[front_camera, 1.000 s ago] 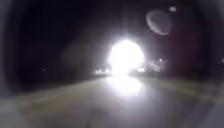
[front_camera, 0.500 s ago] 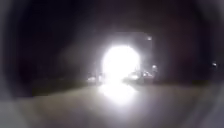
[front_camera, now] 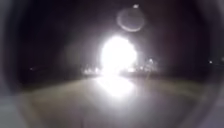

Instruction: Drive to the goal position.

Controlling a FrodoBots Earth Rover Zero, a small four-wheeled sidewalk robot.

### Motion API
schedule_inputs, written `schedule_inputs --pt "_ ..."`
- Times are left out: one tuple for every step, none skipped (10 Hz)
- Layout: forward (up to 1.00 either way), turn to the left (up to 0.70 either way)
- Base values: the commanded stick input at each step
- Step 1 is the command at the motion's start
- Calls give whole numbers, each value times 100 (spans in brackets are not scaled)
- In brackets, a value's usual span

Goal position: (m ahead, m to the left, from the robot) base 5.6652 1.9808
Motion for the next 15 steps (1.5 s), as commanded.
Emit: schedule_inputs --pt "100 3" --pt "100 4" --pt "100 5" --pt "100 4" --pt "100 4" --pt "100 5" --pt "100 5" --pt "100 5" --pt "100 5" --pt "100 5" --pt "100 5" --pt "100 5" --pt "100 5" --pt "100 13" --pt "100 16"
